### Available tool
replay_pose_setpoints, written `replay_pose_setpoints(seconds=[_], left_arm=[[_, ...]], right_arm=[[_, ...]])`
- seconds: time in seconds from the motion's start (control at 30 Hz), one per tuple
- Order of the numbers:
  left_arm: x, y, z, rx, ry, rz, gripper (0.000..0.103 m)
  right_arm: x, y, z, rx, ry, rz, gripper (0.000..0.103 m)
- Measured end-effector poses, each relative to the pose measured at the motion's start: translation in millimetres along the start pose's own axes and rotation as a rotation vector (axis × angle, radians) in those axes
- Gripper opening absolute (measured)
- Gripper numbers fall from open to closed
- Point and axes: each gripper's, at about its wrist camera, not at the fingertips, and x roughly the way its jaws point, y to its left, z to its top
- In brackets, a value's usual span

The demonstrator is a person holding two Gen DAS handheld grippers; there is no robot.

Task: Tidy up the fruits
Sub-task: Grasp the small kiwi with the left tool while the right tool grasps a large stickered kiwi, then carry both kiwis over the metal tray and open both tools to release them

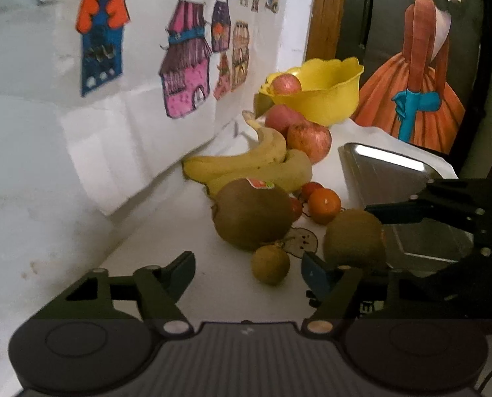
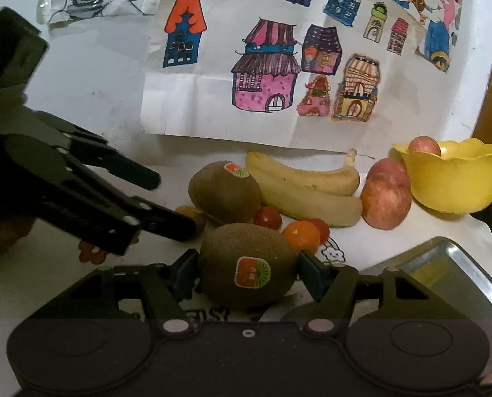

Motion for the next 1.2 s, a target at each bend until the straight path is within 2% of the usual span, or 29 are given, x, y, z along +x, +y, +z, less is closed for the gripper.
replay_pose_setpoints(seconds=[0.17,0.37,0.6,0.73,0.93,1.2], left_arm=[[6.5,-2.8,-0.4,0.002,0.005,0.012,0.059],[7.1,-14.4,-2.0,0.052,0.012,0.007,0.029],[-4.1,-22.7,-5.7,0.06,-0.01,0.022,0.028],[-19.0,-35.7,-5.8,0.093,-0.039,0.015,0.028],[-29.9,-68.5,-2.3,0.134,-0.086,-0.048,0.028],[-6.8,-115.1,6.0,0.167,-0.098,-0.148,0.028]], right_arm=[[-7.7,-3.0,-6.4,0.005,-0.013,0.006,0.067],[-14.1,-4.7,-8.1,0.027,-0.036,0.02,0.067],[-32.3,-6.5,-11.2,0.051,-0.087,0.043,0.067],[-52.0,-14.0,-14.8,0.066,-0.118,0.018,0.067],[-74.0,-40.6,-27.9,0.105,-0.116,-0.073,0.067],[-69.5,-85.4,-36.7,0.152,-0.1,-0.144,0.067]])
